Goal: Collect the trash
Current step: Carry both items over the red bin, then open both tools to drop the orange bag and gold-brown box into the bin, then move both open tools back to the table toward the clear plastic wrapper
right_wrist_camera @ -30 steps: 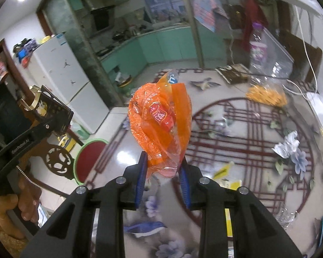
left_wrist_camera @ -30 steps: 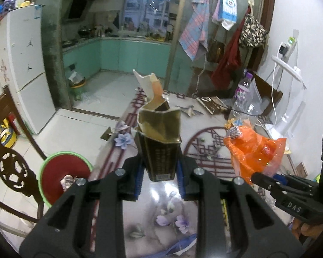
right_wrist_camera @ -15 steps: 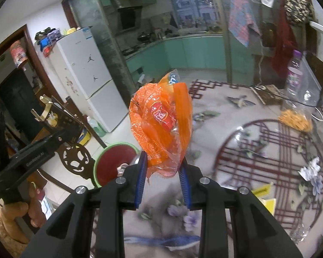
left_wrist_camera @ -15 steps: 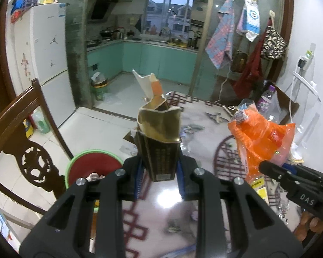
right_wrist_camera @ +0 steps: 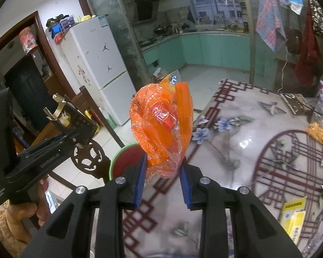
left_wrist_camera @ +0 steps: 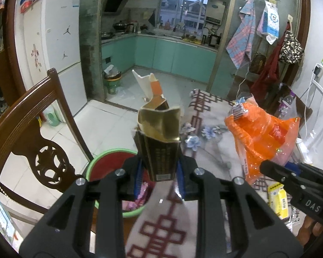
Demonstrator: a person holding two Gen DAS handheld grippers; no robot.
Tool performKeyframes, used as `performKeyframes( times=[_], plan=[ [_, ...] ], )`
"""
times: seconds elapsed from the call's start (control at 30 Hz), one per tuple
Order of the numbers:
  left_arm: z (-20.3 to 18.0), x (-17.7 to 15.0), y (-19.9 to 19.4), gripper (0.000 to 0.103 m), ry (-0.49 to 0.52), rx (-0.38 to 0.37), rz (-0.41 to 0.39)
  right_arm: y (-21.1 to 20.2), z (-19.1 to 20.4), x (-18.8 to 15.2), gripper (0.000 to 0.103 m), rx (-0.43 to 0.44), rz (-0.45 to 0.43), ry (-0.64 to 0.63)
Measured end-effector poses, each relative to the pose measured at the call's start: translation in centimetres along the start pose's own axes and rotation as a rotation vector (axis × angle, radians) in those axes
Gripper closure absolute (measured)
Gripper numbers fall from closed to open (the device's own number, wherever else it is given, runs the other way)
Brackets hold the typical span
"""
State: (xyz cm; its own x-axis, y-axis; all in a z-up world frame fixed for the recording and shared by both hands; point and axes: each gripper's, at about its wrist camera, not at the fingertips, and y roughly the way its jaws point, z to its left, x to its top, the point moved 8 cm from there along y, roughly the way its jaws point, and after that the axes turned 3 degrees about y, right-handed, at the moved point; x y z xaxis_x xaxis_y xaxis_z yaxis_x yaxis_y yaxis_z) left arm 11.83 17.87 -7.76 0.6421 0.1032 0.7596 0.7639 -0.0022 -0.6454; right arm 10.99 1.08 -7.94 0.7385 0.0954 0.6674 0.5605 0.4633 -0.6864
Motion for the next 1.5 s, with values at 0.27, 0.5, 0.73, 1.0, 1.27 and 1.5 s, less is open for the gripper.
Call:
performKeyframes(
  times=[0.27,0.5,0.73,1.0,1.27,1.5],
  plan=[
    [5.0,0.1,2.1,0.078,-0.013,0.028,0.034,5.1,3.8,0.4,0.075,0.028,0.052,-0.006],
    [8.9,-0.3,4.8,0.078,-0.036,0.034,0.084,10.5,6.5,0.1,0.075,0.05,0.13,-0.002],
    [10.4,0.7,6.5,0.078,-0.038,0.026,0.085,13.8,8.0,0.4,0.074,0.039,0.169,-0.017],
    [11.4,2.3,8.4,0.042,-0.025,0.035,0.054,16.6,8.1,1.1,0.058,0.014,0.184,-0.044],
    [11.4,3.3,8.4,0.039,-0.021,0.044,0.026,16.0,7.4,1.5,0.055,0.01,0.175,-0.04],
    [10.3,3.4,6.7,0.039,-0.012,0.04,0.004,13.3,7.0,2.3,0.055,0.014,0.124,-0.034]
  ],
)
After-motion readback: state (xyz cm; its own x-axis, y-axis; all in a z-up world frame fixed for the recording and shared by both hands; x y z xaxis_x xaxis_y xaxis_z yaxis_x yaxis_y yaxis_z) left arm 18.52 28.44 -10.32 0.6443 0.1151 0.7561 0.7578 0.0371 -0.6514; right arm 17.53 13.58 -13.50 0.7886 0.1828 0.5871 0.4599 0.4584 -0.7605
